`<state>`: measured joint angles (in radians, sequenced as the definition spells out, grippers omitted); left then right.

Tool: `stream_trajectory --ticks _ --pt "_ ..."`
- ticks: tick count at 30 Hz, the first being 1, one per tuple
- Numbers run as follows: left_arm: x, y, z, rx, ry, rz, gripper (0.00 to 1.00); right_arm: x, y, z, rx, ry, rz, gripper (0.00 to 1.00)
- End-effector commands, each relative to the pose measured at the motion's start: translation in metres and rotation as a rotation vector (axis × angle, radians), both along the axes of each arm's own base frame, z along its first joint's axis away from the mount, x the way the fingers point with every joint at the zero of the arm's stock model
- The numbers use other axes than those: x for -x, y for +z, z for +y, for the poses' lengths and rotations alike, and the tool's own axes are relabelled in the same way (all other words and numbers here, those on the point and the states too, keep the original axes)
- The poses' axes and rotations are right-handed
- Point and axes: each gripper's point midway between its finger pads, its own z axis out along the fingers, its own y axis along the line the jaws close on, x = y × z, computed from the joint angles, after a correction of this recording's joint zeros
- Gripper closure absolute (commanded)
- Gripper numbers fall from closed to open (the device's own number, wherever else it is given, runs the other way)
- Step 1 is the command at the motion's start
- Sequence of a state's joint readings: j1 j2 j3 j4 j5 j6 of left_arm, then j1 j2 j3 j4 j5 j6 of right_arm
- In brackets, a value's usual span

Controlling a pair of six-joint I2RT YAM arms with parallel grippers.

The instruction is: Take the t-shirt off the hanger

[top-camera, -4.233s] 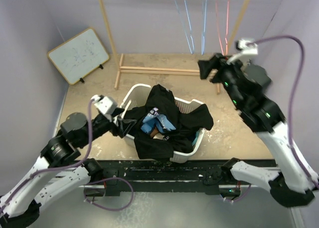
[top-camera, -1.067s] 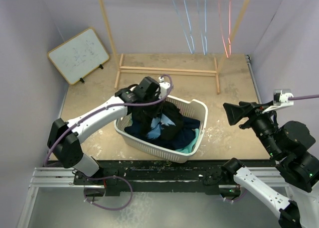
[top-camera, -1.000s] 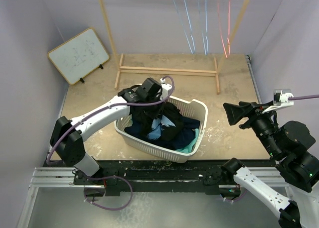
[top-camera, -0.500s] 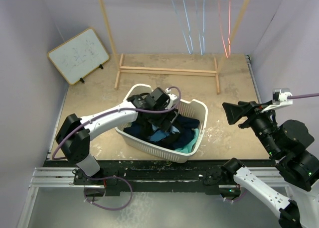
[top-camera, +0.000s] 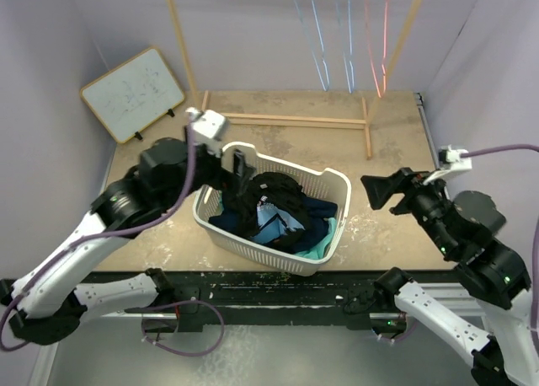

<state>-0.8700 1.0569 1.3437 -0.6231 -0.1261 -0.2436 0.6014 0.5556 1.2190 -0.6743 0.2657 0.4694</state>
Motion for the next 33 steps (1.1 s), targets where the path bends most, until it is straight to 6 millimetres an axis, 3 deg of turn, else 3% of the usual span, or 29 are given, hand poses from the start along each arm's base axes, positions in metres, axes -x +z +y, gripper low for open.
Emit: stream_trajectory --ticks 1,5,7,11,13,16,20,24,27,29,32,33 --pt "-0.035 0.014 0.076 -0.063 0.348 -0.079 0.01 -0.023 -0.042 0.017 0.090 -0.001 0.149 0.15" --pt "-0.068 -0.018 0.122 -0.118 0.459 0.066 0.01 -0.045 -0.062 0.006 0.155 -0.130 0.221 0.12" --pt "-0.082 -0.030 0.151 -0.109 0.528 0.125 0.01 -0.052 -0.062 -0.003 0.166 -0.203 0.226 0.03" --pt "-0.087 -0.041 0.196 -0.011 0.646 0.169 0.01 -0.071 -0.060 -0.016 0.175 -0.282 0.226 0.00" --pt "-0.082 -0.045 0.203 0.014 0.685 0.163 0.01 -0.084 -0.064 -0.020 0.174 -0.278 0.235 0.00" --pt "-0.070 -0.049 0.213 0.021 0.728 0.114 0.01 -0.105 -0.086 -0.020 0.173 -0.217 0.291 0.00" --pt "-0.048 -0.055 0.220 0.023 0.739 0.044 0.01 -0.122 -0.106 -0.035 0.153 -0.241 0.330 0.01" --pt "-0.032 -0.075 0.225 0.013 0.756 0.044 0.01 -0.129 -0.103 -0.058 0.083 -0.300 0.323 0.01" --pt "-0.027 -0.096 0.211 0.027 0.677 0.086 0.01 -0.124 -0.097 -0.044 0.033 -0.228 0.301 0.02" --pt "-0.025 -0.094 0.207 0.032 0.651 0.090 0.01 -0.119 -0.086 -0.041 0.004 -0.217 0.236 0.00" --pt "-0.025 -0.094 0.207 0.033 0.655 0.092 0.01 -0.108 -0.068 -0.052 -0.021 -0.283 0.147 0.00" --pt "-0.025 -0.095 0.206 0.034 0.652 0.097 0.01 -0.104 -0.074 -0.053 -0.023 -0.288 0.149 0.00"
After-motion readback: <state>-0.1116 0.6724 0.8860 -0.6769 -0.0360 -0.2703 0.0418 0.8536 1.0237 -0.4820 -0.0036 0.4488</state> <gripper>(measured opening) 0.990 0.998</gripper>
